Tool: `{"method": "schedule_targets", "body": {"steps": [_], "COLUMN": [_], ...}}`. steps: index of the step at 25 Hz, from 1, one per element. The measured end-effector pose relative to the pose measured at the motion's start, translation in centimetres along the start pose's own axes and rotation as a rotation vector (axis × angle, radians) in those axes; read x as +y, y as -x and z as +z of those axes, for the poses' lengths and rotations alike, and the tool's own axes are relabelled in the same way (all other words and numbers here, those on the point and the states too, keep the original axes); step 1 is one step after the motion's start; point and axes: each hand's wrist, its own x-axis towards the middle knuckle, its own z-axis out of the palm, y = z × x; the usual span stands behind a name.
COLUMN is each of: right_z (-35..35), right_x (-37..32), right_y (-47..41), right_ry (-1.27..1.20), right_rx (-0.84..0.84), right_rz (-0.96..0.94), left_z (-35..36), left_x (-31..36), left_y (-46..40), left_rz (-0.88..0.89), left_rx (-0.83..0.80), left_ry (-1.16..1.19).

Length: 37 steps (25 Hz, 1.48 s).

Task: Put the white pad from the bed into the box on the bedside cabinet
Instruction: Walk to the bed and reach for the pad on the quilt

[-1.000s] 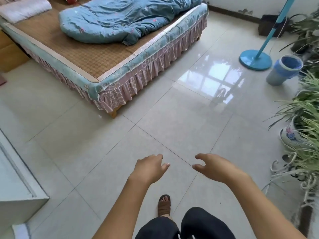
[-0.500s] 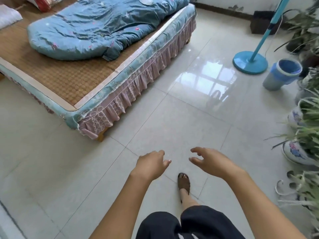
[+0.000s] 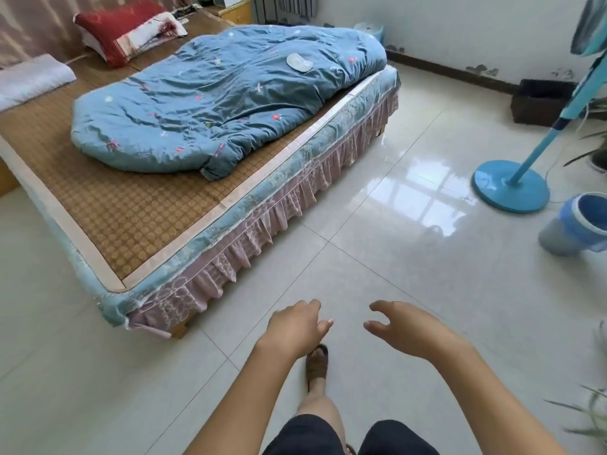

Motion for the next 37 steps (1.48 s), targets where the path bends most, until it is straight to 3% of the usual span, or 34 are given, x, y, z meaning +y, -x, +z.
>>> {"method": "schedule_targets", "body": {"steps": [17,29,37], "right_z": [-26.7,-48.6,-55.9], "right_x": [2.4,7.8,4.8], "right_y": [-32.3,-57.3,-72.0], "right_ry": [-0.010,0.099,0.175], "right_rx": [0.059,0.009,-0.083], "right_rz": [0.094,-0.031,-0.084], "left_z": [-24.4,-39.4,-46.9], "left_x": [-0.1,6.2,1.9], "left_y": [-35.8,-61.9,-74.9], "left_rz": [0.084,-0.014,-0.119], "left_rx": [-0.021,-0.023,-0.058], "left_ry": [-0.050,0.086,0.123]}}
